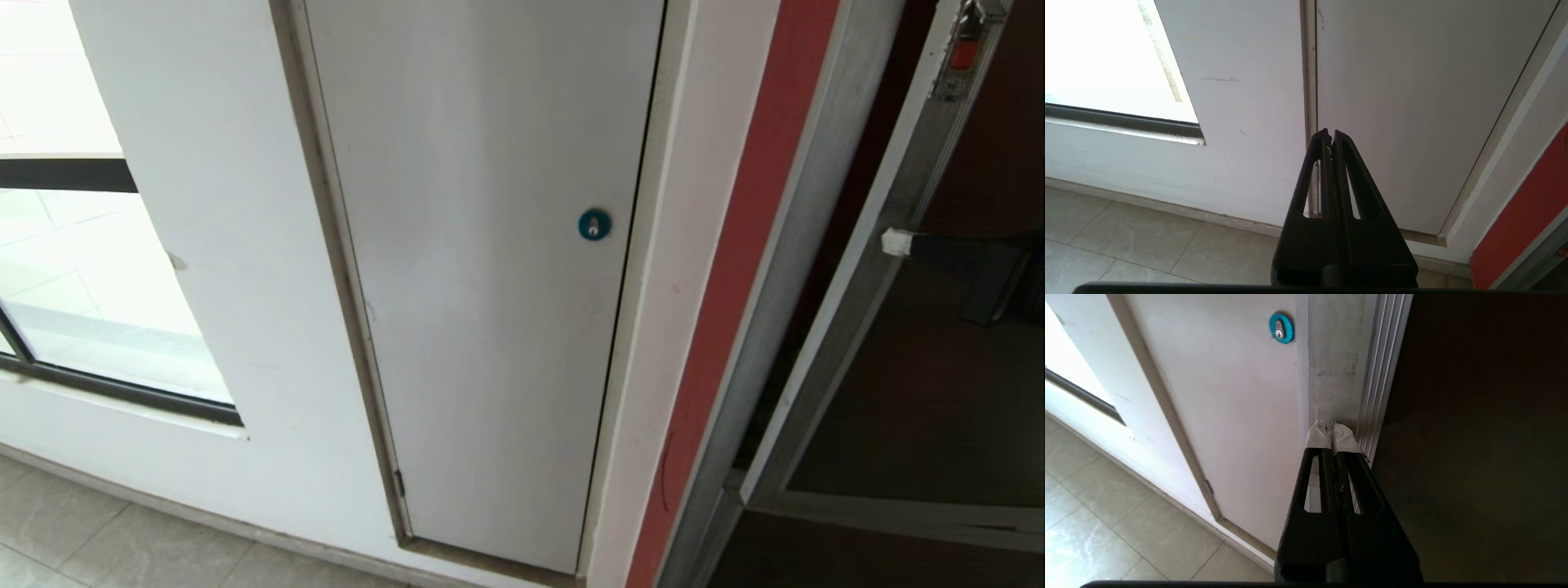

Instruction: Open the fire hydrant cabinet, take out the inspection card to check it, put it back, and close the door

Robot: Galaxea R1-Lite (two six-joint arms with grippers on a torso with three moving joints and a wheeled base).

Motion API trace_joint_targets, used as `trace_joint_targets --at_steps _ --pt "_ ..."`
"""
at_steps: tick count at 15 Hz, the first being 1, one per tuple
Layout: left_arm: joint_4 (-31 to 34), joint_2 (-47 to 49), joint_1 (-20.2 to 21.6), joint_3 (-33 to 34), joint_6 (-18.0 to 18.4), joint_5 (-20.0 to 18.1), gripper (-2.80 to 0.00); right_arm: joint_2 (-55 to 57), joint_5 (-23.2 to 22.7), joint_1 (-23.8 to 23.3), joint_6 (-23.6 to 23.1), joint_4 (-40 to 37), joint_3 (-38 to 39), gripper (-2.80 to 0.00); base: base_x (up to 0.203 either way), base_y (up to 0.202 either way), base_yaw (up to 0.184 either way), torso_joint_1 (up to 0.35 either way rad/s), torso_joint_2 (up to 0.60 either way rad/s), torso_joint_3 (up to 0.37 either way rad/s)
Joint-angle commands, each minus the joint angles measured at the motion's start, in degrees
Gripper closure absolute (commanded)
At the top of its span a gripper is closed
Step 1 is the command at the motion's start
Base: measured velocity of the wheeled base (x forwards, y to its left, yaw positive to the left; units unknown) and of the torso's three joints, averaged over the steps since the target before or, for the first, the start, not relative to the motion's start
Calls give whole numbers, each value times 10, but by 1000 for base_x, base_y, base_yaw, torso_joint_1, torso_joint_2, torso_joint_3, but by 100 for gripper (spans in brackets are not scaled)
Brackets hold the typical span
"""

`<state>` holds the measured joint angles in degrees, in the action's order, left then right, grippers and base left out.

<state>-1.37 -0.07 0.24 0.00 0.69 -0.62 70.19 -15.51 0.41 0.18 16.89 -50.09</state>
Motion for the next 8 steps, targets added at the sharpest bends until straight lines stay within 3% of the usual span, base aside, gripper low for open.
trace_joint_targets --at_steps 1,8 --pt "0 1 0 4 0 0 0 48 9 0 0 32 -3 0 0 0 0 0 0 0" --pt "0 1 0 4 0 0 0 110 48 -1 1 78 -24 0 0 0 0 0 0 0"
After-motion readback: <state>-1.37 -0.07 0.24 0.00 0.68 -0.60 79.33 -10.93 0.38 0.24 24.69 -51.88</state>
